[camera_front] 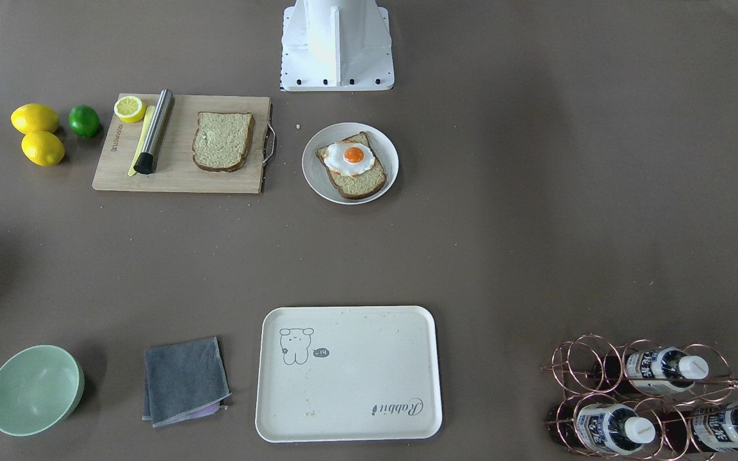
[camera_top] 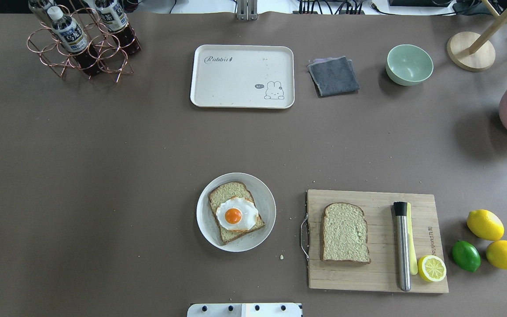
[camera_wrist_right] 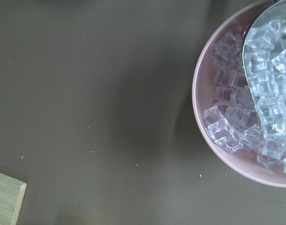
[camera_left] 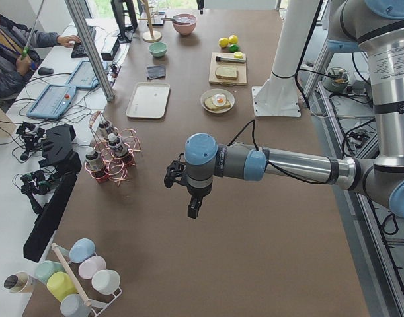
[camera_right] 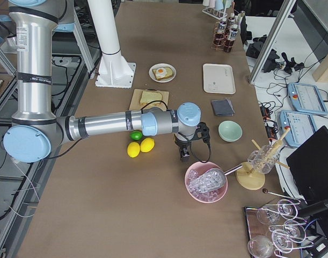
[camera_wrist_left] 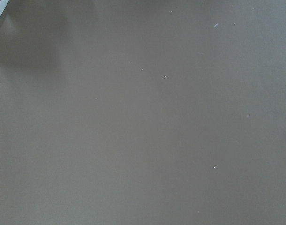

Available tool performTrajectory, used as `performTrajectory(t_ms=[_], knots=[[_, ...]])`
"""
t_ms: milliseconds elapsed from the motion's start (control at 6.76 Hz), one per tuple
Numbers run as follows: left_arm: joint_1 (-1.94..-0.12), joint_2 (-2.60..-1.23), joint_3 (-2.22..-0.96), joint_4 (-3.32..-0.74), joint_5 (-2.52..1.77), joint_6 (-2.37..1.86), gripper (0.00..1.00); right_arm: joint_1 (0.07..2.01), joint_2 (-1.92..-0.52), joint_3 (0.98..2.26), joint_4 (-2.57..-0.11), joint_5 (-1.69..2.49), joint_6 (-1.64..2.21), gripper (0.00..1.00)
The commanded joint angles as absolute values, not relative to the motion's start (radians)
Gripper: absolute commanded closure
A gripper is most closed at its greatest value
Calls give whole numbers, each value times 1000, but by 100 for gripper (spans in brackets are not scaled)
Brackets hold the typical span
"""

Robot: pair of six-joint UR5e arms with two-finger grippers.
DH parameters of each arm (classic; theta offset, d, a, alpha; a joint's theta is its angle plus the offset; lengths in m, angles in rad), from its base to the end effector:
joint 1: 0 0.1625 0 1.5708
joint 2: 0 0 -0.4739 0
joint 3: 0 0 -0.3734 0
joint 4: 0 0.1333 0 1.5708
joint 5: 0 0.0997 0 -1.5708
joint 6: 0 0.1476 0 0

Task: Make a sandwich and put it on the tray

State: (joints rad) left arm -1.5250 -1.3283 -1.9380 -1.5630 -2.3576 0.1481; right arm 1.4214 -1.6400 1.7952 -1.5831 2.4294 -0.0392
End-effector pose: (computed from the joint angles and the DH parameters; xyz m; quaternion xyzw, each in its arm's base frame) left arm -0.0119 -0.3688 0.6680 0.0735 0.3794 0.1115 0.9155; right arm -0.0454 -0.4468 0.6588 0.0419 -0.4181 -0.1150 0.9001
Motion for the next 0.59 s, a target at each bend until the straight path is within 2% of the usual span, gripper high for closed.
performTrajectory(t_ms=[0,444], knots=[[-1525,-1321,-1936,-1563,-2356,147,3,1420,-1638,1795,-1583,2419,-35,0],[-1523,-1305,-1933,-1565,-2356,146,2,1416,-1634,1796,-1585,2338,-32,0]])
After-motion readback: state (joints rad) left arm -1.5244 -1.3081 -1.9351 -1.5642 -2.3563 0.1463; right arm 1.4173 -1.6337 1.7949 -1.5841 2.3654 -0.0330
